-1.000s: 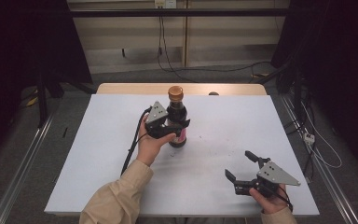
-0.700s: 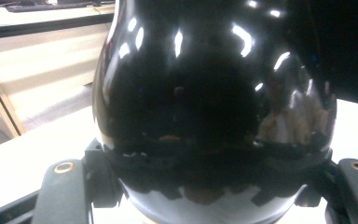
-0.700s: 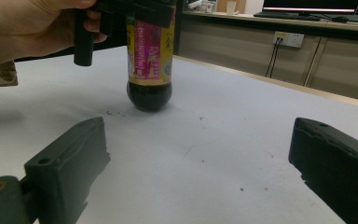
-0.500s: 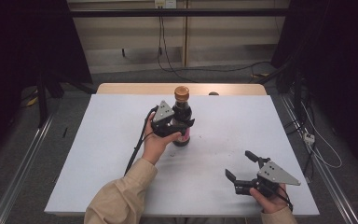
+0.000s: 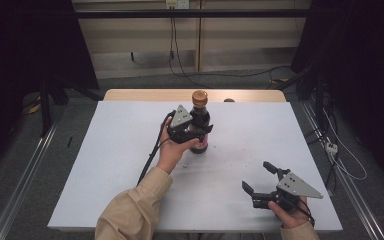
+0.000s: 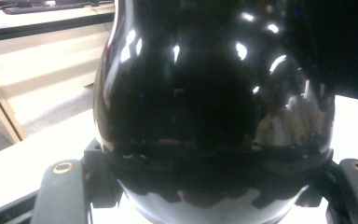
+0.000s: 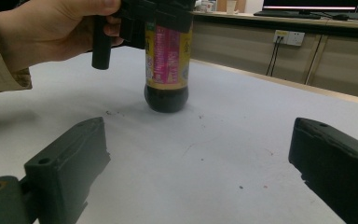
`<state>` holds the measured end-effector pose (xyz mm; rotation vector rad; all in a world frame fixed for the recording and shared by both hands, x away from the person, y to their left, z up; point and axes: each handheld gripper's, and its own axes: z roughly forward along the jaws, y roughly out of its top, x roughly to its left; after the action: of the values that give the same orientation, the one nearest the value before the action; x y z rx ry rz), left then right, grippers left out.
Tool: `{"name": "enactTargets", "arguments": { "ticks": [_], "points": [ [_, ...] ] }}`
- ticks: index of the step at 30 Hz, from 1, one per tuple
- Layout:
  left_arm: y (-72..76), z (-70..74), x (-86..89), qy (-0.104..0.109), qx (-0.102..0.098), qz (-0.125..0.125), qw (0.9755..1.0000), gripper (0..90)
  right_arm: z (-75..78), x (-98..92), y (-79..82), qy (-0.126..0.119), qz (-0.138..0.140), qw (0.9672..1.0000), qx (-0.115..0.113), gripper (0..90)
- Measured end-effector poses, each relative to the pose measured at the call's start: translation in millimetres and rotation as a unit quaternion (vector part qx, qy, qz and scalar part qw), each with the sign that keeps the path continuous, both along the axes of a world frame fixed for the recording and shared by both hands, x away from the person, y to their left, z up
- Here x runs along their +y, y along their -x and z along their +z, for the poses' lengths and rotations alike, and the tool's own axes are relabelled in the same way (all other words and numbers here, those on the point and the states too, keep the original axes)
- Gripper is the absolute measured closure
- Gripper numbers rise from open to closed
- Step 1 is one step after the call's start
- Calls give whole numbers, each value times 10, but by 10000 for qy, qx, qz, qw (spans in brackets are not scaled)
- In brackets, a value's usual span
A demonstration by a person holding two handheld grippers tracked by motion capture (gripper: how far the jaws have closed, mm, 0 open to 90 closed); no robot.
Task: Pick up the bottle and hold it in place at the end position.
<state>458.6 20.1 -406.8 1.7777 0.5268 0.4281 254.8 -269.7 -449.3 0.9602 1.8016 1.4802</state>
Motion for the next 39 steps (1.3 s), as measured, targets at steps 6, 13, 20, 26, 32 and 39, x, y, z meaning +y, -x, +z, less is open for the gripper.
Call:
{"name": "enactTargets", "arguments": {
  "ticks": [6,13,20,26,32,39],
  "points": [
    [-37,-7,15,-28,-56,46,10000,288,-5,-5,1,4,3,10000,10,43],
    [-81,-28,68,28,45,-256,9997,295,-14,-3,-7,13,-1,10000,43,43],
    [-81,-31,83,48,92,-329,9994,297,-15,36,-27,61,41,9999,112,43],
    [-93,-33,99,69,105,-427,9990,298,-11,50,-56,52,29,9999,122,43],
    [-98,-47,102,112,104,-441,9989,298,-22,61,-98,114,53,9996,266,40],
    [-95,-53,101,143,96,-427,9989,298,57,79,-217,108,-68,9989,449,34]
  ]
}}
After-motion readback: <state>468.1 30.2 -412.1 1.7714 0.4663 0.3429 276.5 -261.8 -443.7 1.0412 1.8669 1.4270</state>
